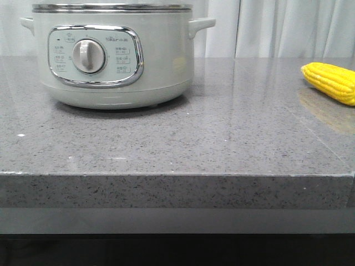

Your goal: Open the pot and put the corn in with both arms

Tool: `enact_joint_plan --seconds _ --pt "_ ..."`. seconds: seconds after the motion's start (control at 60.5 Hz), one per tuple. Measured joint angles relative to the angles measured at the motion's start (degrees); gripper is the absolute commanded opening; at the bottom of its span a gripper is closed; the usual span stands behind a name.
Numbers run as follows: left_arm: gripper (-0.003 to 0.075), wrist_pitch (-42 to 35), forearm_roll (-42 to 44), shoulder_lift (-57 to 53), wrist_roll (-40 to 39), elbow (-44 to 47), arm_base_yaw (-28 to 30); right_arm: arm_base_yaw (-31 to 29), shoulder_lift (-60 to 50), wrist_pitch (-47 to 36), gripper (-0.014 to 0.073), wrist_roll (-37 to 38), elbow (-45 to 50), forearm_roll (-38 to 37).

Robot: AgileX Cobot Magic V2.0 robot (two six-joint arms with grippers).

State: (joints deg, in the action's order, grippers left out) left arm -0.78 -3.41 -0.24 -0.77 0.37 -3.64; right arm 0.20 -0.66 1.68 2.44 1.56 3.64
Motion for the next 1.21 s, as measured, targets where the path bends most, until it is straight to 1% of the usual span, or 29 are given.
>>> enact_joint_plan --seconds 0.677,0.958,1.057,1.206 --pt "-0.0020 0.0 0.0 0.0 0.0 0.0 0.0 0.0 0.0 0.0 -0.0067 0.0 0.0 0.0" --pt "-0.0020 -1.2 0.0 0.0 0.0 -0.1 0.0 0.0 0.0 -2.1 -0.0067 0.0 0.0 0.0" --pt "-0.0020 0.8 0.0 0.0 0.0 -2.4 0.0 0.0 0.0 -0.6 -0.0067 0.0 -1.6 0.0" --pt "-0.0020 7.8 0.0 0.0 0.0 -12.3 0.0 0.0 0.0 7.5 -0.0067 0.0 -11.2 0.0"
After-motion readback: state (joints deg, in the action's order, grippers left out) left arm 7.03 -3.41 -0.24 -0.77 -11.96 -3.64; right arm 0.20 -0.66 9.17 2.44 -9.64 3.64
